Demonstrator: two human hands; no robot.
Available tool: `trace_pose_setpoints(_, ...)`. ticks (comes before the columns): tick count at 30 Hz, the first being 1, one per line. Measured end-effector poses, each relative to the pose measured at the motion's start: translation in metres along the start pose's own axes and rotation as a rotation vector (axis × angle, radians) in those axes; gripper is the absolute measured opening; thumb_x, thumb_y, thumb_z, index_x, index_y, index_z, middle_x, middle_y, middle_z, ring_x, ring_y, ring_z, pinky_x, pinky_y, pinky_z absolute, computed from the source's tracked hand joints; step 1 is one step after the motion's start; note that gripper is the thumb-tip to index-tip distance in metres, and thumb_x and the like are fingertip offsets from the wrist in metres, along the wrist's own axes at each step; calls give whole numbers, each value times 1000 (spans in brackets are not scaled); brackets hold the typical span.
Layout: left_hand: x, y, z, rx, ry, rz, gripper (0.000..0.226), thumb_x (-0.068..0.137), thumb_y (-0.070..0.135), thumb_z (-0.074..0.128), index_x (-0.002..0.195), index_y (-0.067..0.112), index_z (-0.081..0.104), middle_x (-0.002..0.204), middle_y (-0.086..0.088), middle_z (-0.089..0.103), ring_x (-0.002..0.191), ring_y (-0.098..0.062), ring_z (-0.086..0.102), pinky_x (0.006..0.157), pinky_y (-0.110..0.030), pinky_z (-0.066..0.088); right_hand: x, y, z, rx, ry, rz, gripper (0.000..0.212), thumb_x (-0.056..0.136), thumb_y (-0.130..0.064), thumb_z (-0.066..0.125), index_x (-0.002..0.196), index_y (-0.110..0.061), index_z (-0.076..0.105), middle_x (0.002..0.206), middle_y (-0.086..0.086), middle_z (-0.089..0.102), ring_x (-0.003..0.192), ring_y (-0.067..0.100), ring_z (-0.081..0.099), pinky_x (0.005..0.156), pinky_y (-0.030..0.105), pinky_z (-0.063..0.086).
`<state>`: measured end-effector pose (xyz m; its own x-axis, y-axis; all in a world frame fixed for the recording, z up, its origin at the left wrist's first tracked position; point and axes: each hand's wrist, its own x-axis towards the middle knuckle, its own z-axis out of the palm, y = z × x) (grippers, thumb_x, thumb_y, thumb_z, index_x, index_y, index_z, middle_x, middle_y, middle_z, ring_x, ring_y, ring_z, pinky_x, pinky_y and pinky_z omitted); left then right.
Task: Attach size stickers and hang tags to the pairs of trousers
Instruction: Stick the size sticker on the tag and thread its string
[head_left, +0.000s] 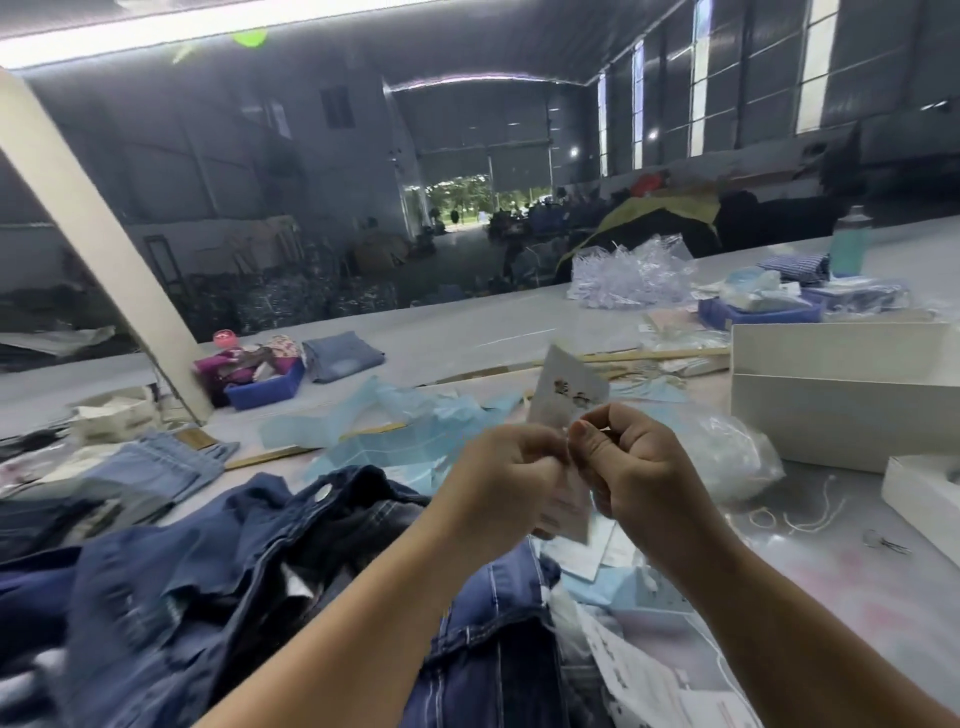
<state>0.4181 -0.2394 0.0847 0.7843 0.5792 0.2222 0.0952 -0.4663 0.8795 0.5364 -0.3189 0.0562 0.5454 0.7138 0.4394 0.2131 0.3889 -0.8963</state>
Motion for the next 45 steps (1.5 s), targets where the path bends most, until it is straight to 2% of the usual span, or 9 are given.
trace_pose_setpoints(8,9,-4,19,169,6,32,27,92,13,64,69,25,71,67,4,71,58,-9,63,55,-26,52,-12,1,-20,103,-45,110,21,99,-3,48,80,-2,57,43,-9,50,36,-1,43,38,9,34)
trace_pose_setpoints(11,23,-9,22,223,40,-13,25,92,18,64,69,26,70,76,7,71,57,-2,62,47,-12,45,-5,16,-40,-37,-15,183,16,97,-6,54,82,-4,59,47,-3,45,38,4,34,37,15,31)
trace_pose_setpoints(15,39,-19,34,549,-28,-13,17,94,19,57,92,13,73,111,-6,72,76,-17,66,51,-21,50,6,45,-63,-165,-89,333,13,93,-10,62,90,3,62,49,-1,51,39,4,39,39,16,33)
trace_pose_setpoints(19,66,-28,33,738,74,-15,19,95,18,50,87,10,65,106,-12,70,71,-22,58,47,-22,35,13,77,-86,-517,-160,349,8,89,-14,68,81,-12,66,57,-1,62,46,3,51,49,17,41)
trace_pose_setpoints(25,95,-39,38,729,50,-7,18,97,19,49,88,12,63,127,-12,64,85,-28,64,59,-29,54,25,120,-123,-762,14,479,18,92,-17,61,77,-11,68,69,3,66,57,11,55,56,27,42)
trace_pose_setpoints(28,100,-47,44,589,39,-58,18,96,17,52,89,10,67,119,-8,68,78,-19,64,59,-25,55,32,121,-127,-976,167,328,31,91,-19,57,63,-8,64,71,6,61,69,20,55,63,32,43)
trace_pose_setpoints(31,99,-45,41,427,52,-104,17,96,19,55,87,17,69,112,-3,69,77,-13,63,50,-16,48,34,107,-115,-685,189,305,44,97,-26,55,57,-8,59,56,0,58,55,14,51,56,30,39)
trace_pose_setpoints(36,79,-28,30,351,66,-42,15,95,19,58,86,18,70,115,-5,69,86,-22,65,47,-12,44,30,62,-62,65,-116,563,54,99,-47,41,81,-4,70,74,13,70,60,19,60,55,27,44)
trace_pose_setpoints(45,-2,-6,-38,488,256,83,11,92,21,62,87,15,71,107,2,69,84,-16,64,59,-12,54,13,-3,28,189,-194,571,22,91,-11,63,71,-4,67,53,6,52,44,12,37,41,20,31)
